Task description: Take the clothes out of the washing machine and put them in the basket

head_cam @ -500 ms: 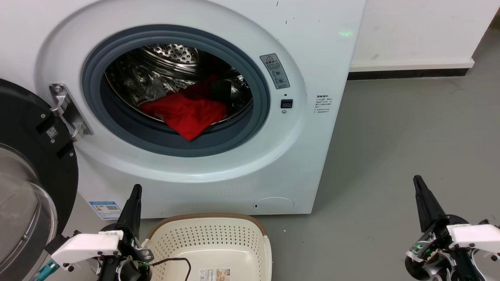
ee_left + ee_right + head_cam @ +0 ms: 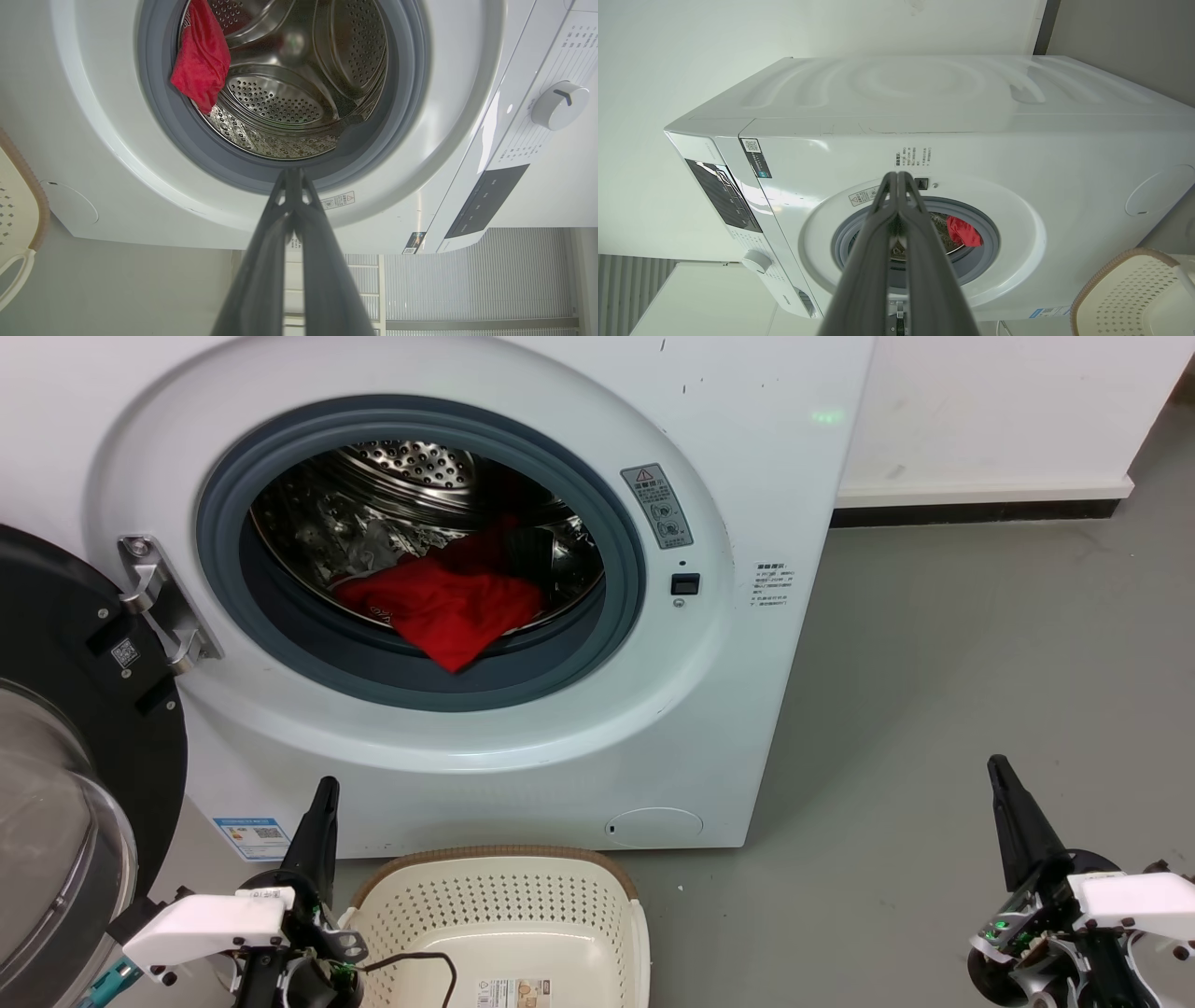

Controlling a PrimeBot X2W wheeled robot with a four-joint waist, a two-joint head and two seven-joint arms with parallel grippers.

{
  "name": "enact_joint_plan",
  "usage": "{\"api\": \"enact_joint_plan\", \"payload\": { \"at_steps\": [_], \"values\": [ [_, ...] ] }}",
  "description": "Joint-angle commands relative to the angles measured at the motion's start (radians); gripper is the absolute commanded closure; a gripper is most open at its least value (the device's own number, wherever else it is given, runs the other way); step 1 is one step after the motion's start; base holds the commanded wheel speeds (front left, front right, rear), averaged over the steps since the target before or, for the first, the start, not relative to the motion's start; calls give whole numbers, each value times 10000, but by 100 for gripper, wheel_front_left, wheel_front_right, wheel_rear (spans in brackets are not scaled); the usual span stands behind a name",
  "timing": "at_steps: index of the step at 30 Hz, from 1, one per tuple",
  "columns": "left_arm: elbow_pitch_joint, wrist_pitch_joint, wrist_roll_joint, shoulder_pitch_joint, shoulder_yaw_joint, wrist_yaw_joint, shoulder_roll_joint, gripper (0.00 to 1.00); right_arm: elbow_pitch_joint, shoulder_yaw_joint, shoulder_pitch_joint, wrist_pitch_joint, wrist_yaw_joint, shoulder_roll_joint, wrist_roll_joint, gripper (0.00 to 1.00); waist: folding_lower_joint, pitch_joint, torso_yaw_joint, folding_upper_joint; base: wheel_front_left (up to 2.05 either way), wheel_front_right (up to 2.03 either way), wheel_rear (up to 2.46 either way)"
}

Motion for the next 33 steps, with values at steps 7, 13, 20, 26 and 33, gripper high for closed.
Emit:
{"api": "enact_joint_plan", "payload": {
  "at_steps": [7, 13, 20, 26, 33],
  "values": [
    [-14, 38, -21, -55, 27, -44, -23, 100, 15, 5, -137, 14, -3, 38, -44, 100, 0, 0, 0, 0, 0, 0, 0],
    [-14, 38, -21, -55, 27, -44, -23, 100, 15, 5, -137, 14, -3, 38, -44, 100, 0, 0, 0, 0, 0, 0, 0],
    [165, -11, 2, 92, -39, 8, -6, 0, 160, 14, 98, -11, 0, 4, -2, 0, 0, 1, 0, 0, 0, 0, 0],
    [21, -270, 158, 90, -320, 6, -5, 0, -34, 241, 176, -274, 0, 5, -179, 0, 0, 5, 2, 0, 0, 0, 0],
    [-288, -618, 651, 103, -519, 4, -4, 0, -290, 444, 294, -616, 0, 7, -840, 0, 0, 5, 8, 0, 0, 0, 0]
  ]
}}
